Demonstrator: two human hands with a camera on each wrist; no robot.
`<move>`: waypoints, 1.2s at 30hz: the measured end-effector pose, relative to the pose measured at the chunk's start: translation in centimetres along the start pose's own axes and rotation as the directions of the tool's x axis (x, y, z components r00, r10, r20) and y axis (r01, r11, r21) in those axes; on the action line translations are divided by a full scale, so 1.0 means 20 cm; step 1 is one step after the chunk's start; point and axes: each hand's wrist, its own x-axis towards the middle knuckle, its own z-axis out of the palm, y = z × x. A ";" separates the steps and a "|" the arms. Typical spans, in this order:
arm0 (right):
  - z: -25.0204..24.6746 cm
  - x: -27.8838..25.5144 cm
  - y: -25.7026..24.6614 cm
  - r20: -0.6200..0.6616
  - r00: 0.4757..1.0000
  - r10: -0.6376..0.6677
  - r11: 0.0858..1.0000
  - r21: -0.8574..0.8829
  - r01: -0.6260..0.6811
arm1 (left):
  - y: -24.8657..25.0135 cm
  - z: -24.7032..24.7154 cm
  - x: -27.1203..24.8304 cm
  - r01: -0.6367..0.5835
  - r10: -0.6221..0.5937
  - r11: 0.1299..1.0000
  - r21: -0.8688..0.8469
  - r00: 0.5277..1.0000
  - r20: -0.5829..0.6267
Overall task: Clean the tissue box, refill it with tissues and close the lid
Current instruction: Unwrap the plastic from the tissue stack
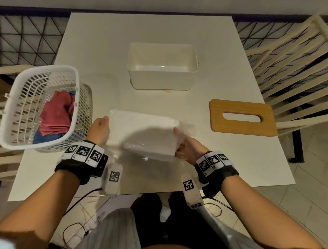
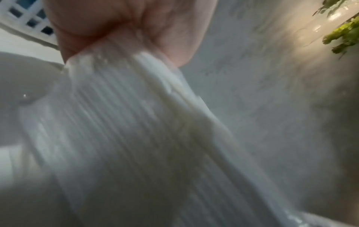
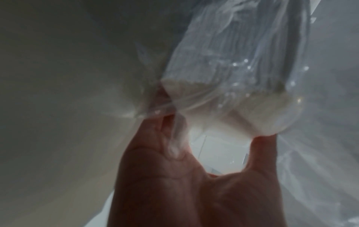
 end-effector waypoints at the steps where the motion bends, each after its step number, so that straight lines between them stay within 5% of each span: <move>1: 0.00 0.00 0.00 -0.026 1.000 -0.003 1.000 0.008 0.004 | -0.01 0.01 0.00 -0.017 0.017 1.000 0.011 0.999 -0.027; 5: -0.02 0.01 0.00 -0.114 0.993 -0.020 1.000 0.019 0.023 | 0.00 0.02 0.00 -0.026 0.024 1.000 -0.017 0.997 -0.080; 12: -0.06 -0.02 0.01 -0.075 0.997 0.015 0.997 0.077 -0.009 | 0.02 0.02 -0.02 -0.064 0.061 0.998 -0.021 0.992 -0.113; 18: -0.04 -0.05 -0.05 -0.090 0.993 0.076 0.996 -0.032 -0.079 | 0.11 0.02 -0.09 -0.383 0.383 0.924 0.019 0.924 0.011; 24: -0.02 -0.02 -0.07 -0.144 0.984 0.108 0.994 -0.017 -0.112 | 0.12 0.10 -0.07 -0.256 0.254 0.966 -0.024 0.965 -0.056; 33: -0.03 -0.03 -0.07 -0.161 0.983 0.091 0.996 -0.001 -0.092 | 0.12 0.12 -0.03 -0.246 0.230 0.960 -0.134 0.965 -0.125; 36: -0.04 -0.03 -0.06 -0.068 0.996 0.053 0.996 0.068 -0.048 | 0.12 0.13 -0.04 -0.213 0.192 0.955 -0.207 0.974 -0.120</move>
